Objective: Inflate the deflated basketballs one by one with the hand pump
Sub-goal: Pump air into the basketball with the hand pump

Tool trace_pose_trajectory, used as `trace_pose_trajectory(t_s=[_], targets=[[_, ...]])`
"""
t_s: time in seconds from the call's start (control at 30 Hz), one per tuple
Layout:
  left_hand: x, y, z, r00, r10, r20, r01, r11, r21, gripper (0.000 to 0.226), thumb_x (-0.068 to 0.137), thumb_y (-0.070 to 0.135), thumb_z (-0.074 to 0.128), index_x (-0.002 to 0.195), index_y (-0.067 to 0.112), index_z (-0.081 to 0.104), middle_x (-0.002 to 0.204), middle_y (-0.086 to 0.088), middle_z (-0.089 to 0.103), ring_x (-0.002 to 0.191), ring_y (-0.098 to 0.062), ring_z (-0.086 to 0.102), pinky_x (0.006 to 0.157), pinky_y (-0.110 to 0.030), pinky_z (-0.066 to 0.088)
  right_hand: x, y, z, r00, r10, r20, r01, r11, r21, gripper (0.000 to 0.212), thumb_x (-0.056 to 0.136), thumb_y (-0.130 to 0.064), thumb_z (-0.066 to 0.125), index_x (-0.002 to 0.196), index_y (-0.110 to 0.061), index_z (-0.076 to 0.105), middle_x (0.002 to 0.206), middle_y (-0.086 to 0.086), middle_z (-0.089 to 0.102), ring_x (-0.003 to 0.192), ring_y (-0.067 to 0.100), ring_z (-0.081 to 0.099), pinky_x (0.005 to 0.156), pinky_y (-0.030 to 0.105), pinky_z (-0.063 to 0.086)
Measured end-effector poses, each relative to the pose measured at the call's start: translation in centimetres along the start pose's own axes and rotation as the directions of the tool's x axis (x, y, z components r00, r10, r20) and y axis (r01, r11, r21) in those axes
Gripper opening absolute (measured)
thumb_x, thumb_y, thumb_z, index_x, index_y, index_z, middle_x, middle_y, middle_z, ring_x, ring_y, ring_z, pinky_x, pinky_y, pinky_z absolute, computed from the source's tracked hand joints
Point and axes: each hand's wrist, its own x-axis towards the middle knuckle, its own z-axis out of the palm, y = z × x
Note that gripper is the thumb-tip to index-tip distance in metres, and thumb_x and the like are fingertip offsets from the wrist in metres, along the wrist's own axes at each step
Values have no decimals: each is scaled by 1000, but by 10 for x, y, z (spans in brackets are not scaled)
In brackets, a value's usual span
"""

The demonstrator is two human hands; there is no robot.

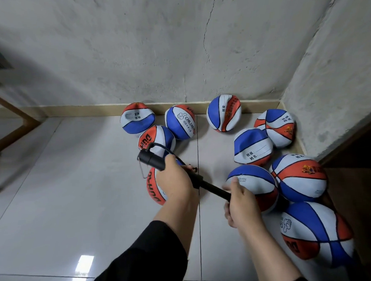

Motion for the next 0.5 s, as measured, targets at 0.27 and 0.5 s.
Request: trace_pose_trajectory(t_s=[0.27, 0.5], targets=[[12, -1, 2, 998, 58, -11, -57, 995, 77, 48, 92, 29, 51, 111, -13, 66, 60, -11, 64, 47, -23, 54, 37, -21, 43, 1, 12, -13, 988, 157, -6, -155, 979, 132, 52, 109, -48, 33, 112, -8, 66, 55, 8, 42, 35, 15, 34, 35, 15, 23], [-4, -19, 4, 998, 25, 52, -26, 999, 19, 25, 92, 23, 54, 98, 0, 61, 65, -15, 59, 49, -24, 53, 40, -25, 44, -7, -1, 17, 999, -20, 36, 19, 1000, 21, 45, 110, -45, 32, 96, -13, 61, 56, 9, 48, 44, 21, 42, 45, 24, 31]])
